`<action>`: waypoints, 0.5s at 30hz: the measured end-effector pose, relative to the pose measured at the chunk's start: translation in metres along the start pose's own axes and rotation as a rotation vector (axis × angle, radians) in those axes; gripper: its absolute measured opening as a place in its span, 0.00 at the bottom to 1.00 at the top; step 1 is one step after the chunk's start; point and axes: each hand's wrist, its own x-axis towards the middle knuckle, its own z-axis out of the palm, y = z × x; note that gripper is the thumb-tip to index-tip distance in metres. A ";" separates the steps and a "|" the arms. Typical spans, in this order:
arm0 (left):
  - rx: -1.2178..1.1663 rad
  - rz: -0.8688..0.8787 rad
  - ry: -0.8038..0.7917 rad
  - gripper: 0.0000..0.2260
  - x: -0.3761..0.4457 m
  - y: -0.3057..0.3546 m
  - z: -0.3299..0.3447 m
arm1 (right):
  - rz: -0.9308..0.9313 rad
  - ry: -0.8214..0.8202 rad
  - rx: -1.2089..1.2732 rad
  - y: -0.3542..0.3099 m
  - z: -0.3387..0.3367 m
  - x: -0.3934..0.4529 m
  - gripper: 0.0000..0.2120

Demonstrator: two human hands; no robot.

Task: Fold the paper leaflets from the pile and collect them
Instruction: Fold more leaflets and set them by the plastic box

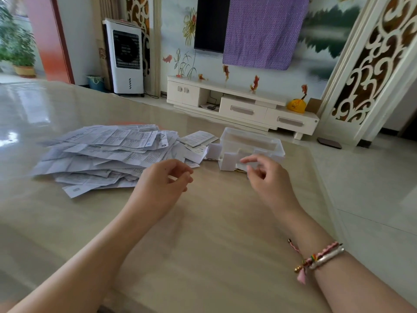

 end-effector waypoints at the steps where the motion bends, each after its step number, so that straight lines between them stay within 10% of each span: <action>1: 0.000 0.002 0.009 0.06 0.000 -0.001 -0.006 | -0.008 -0.053 0.012 -0.006 0.006 -0.001 0.09; 15: 0.100 -0.053 0.136 0.05 -0.003 -0.026 -0.080 | -0.347 -0.293 -0.124 -0.096 0.131 0.057 0.14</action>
